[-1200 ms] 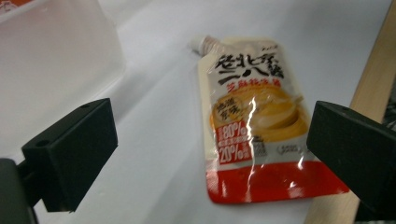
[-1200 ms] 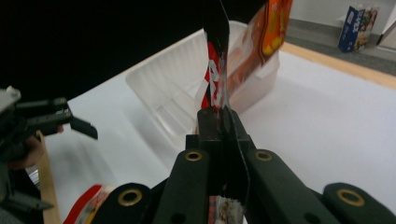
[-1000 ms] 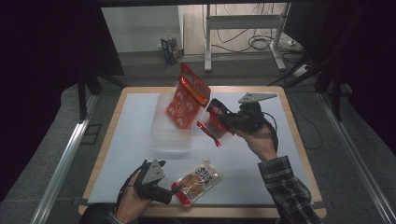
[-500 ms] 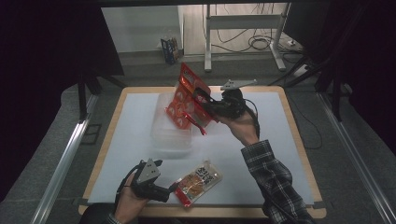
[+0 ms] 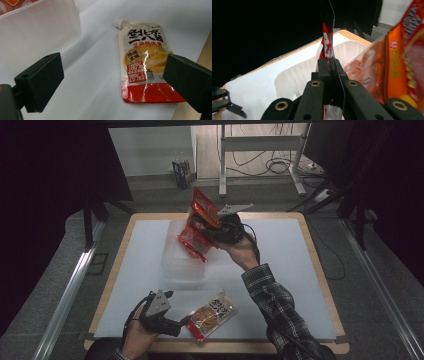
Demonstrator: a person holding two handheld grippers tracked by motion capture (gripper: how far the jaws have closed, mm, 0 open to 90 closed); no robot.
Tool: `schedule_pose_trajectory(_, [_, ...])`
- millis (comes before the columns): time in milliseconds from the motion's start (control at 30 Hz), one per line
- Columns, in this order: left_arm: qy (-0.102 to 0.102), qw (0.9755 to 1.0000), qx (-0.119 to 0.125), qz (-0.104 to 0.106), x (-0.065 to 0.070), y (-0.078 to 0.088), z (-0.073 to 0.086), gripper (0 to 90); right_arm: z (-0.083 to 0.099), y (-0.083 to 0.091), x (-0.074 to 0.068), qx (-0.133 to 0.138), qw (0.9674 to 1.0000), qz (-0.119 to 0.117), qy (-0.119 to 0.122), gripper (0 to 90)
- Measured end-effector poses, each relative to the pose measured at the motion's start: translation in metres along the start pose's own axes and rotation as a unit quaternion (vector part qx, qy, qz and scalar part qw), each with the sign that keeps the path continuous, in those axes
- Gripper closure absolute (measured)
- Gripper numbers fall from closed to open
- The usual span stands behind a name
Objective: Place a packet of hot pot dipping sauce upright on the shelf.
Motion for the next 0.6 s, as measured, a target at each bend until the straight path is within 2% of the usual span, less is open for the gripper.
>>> schedule_pose_trajectory(233, [-0.004, 1.0000, -0.003, 0.002, 0.000, 0.000, 0.000, 3.1, 0.002, -0.018, -0.001, -0.006, 0.9999, -0.005, 0.006, 88.2])
schedule_pose_trajectory(400, [-0.004, 1.0000, -0.003, 0.002, 0.001, 0.000, 0.001, 3.2, 0.009, -0.032, -0.002, -0.013, 0.9998, -0.014, 0.009, 88.1])
schedule_pose_trajectory(533, [-0.004, 1.0000, -0.003, 0.002, 0.001, 0.000, 0.001, 3.2, 0.014, -0.038, -0.003, -0.019, 0.9996, -0.021, 0.008, 88.1])
schedule_pose_trajectory(567, [-0.004, 1.0000, -0.003, 0.002, 0.001, 0.000, 0.001, 3.2, 0.016, -0.041, -0.005, -0.018, 0.9992, -0.034, 0.007, 88.1])
schedule_pose_trajectory(600, [-0.004, 1.0000, -0.003, 0.002, 0.001, 0.000, 0.001, 3.2, 0.016, -0.041, -0.005, -0.018, 0.9992, -0.034, 0.007, 88.1])
Point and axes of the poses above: each handheld gripper's, and its own axes: y roughly backward along the jaws, z roughly out of its underside, x roughly to its right, the point moved 6 cm from there along -y, roughly forward along the jaws, and after that the axes turned 2 degrees about -z, right-handed, at the moved point
